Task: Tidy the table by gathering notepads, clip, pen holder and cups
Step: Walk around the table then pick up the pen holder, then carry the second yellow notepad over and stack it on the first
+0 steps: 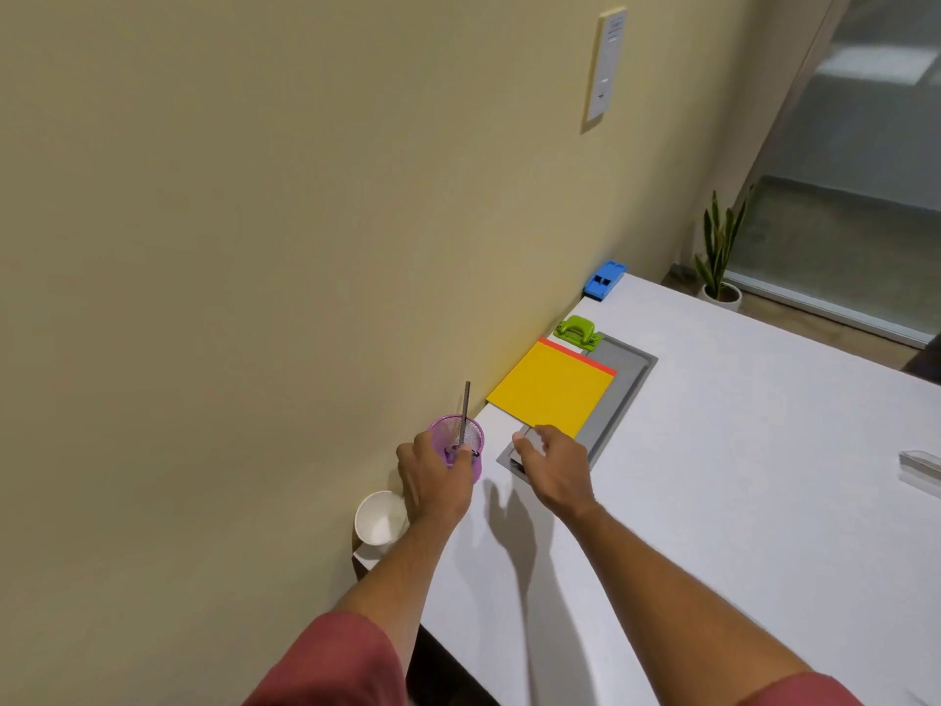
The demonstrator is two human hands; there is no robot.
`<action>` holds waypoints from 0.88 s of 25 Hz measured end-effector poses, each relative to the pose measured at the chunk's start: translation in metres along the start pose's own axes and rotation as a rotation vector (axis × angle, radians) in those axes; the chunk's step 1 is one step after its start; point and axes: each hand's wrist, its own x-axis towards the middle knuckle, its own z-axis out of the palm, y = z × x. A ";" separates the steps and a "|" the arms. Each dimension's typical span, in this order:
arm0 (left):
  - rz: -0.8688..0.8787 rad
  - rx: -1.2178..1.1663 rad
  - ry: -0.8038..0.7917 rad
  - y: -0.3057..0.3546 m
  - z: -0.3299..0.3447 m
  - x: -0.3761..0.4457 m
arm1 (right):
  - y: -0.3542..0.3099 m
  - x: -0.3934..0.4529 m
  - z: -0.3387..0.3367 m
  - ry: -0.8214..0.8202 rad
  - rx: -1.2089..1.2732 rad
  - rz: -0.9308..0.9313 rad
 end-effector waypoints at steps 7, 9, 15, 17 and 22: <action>0.468 0.393 -0.087 0.026 0.013 -0.051 | 0.035 -0.042 -0.057 0.070 -0.300 -0.151; 0.548 0.480 -0.139 0.035 0.023 -0.067 | 0.046 -0.055 -0.075 0.133 -0.335 -0.167; 0.720 0.552 -0.229 0.064 0.062 -0.106 | 0.086 -0.089 -0.126 0.310 -0.513 -0.137; 0.806 0.584 -0.259 0.075 0.076 -0.117 | 0.100 -0.098 -0.143 0.354 -0.546 -0.091; 0.997 0.623 -0.352 0.109 0.122 -0.144 | 0.133 -0.116 -0.181 0.477 -0.581 0.084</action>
